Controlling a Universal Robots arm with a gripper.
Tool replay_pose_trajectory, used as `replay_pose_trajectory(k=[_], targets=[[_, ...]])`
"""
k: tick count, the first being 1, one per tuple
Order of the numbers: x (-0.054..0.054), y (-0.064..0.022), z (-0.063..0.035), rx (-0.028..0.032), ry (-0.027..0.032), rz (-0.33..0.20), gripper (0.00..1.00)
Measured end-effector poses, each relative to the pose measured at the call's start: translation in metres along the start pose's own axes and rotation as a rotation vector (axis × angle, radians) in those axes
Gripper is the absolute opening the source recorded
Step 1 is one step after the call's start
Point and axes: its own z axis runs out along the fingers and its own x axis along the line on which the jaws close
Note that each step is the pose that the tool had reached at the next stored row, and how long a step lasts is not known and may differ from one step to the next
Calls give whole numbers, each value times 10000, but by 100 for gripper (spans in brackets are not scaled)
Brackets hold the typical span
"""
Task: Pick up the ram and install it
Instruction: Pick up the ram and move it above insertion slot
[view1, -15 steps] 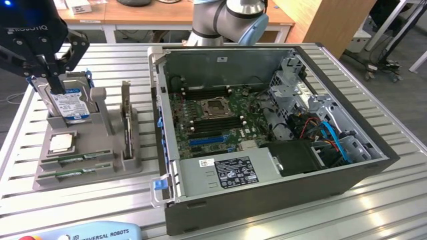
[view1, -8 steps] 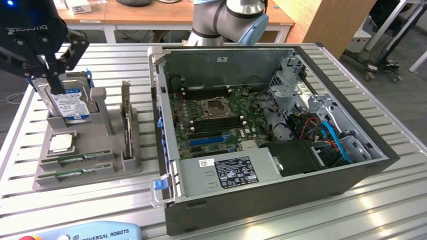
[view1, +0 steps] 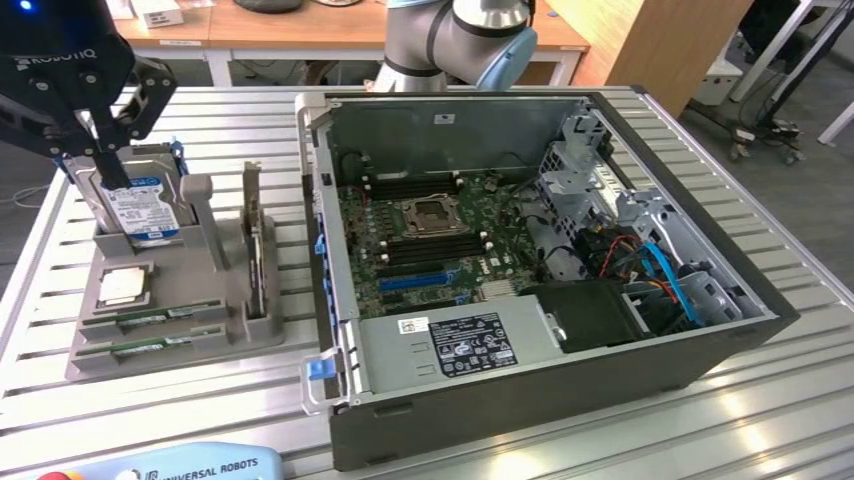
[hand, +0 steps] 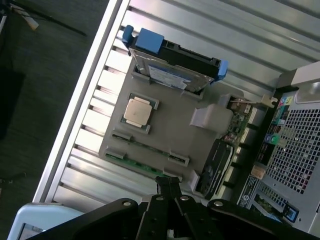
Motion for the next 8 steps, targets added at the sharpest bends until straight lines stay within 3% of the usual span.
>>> replay_pose_trajectory(k=[8], targets=[[4,2,0,11,28,-725,10]])
